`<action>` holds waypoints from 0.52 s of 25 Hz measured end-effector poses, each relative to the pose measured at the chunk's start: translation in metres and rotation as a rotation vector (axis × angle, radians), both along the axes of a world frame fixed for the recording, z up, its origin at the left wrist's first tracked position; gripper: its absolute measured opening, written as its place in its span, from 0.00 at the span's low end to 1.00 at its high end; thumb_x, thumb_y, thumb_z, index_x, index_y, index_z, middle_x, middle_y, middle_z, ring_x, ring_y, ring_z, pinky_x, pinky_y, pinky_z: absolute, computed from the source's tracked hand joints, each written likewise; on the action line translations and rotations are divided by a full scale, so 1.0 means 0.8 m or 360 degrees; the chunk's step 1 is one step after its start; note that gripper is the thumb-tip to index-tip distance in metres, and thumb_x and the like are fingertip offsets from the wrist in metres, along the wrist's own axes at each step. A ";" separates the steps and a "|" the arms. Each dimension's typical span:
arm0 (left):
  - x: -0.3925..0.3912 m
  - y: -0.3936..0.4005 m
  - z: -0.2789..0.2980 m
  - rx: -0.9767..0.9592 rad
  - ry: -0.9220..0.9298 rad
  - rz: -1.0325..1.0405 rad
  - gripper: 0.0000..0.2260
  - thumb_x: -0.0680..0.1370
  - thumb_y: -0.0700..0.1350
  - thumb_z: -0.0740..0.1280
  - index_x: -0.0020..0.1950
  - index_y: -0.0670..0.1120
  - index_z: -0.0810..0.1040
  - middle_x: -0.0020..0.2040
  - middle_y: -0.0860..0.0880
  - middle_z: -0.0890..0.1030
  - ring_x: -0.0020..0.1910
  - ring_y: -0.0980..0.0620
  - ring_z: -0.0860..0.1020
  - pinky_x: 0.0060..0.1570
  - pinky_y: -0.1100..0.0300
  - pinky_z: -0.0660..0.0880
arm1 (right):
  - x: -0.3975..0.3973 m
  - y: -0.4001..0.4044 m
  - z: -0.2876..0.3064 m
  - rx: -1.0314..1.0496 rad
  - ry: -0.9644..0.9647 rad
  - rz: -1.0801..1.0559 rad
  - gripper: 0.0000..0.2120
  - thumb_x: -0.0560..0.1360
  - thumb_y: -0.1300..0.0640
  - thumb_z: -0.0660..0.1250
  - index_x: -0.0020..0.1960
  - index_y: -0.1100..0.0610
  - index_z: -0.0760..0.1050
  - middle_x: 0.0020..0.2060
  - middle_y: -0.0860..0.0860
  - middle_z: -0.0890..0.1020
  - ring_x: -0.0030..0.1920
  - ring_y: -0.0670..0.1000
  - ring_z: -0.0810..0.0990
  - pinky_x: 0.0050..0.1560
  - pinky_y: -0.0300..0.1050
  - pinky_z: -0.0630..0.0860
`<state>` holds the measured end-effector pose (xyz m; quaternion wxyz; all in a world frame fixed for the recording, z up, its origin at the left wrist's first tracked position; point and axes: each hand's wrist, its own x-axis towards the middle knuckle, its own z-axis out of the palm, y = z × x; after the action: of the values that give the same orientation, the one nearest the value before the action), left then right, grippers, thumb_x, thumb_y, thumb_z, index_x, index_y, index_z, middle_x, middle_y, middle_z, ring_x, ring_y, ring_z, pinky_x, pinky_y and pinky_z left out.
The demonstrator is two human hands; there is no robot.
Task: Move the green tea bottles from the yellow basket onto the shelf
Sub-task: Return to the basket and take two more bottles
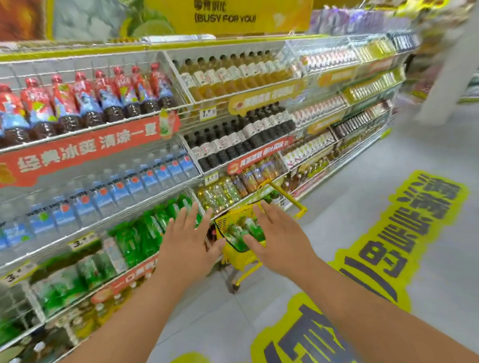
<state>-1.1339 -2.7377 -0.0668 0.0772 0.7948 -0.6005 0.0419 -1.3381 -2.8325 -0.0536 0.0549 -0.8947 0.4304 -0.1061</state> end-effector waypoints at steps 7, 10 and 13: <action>0.019 -0.211 0.010 -0.0039 0.0030 -0.0265 0.39 0.76 0.71 0.42 0.84 0.54 0.54 0.84 0.45 0.51 0.83 0.41 0.51 0.80 0.41 0.51 | 0.004 -0.163 0.015 0.0019 0.0001 -0.0258 0.40 0.77 0.30 0.46 0.83 0.51 0.52 0.82 0.51 0.54 0.82 0.55 0.50 0.79 0.57 0.55; 0.018 -0.281 0.018 -0.0057 0.0003 -0.0356 0.38 0.77 0.71 0.44 0.84 0.55 0.51 0.84 0.46 0.49 0.83 0.41 0.50 0.80 0.41 0.51 | -0.001 -0.218 0.018 0.0019 0.0001 -0.0313 0.39 0.79 0.31 0.48 0.83 0.51 0.50 0.83 0.51 0.52 0.82 0.54 0.49 0.80 0.56 0.54; 0.014 -0.339 0.017 -0.0061 -0.0010 -0.0400 0.37 0.78 0.70 0.45 0.84 0.55 0.50 0.84 0.46 0.48 0.83 0.41 0.49 0.80 0.40 0.51 | -0.011 -0.272 0.013 -0.0039 0.0022 -0.0330 0.44 0.73 0.29 0.39 0.83 0.51 0.49 0.83 0.51 0.52 0.82 0.54 0.49 0.79 0.55 0.55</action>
<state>-1.1227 -3.0087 -0.0535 0.0950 0.7115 -0.6947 0.0459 -1.3473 -3.0498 -0.0433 0.0295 -0.8467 0.5197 -0.1103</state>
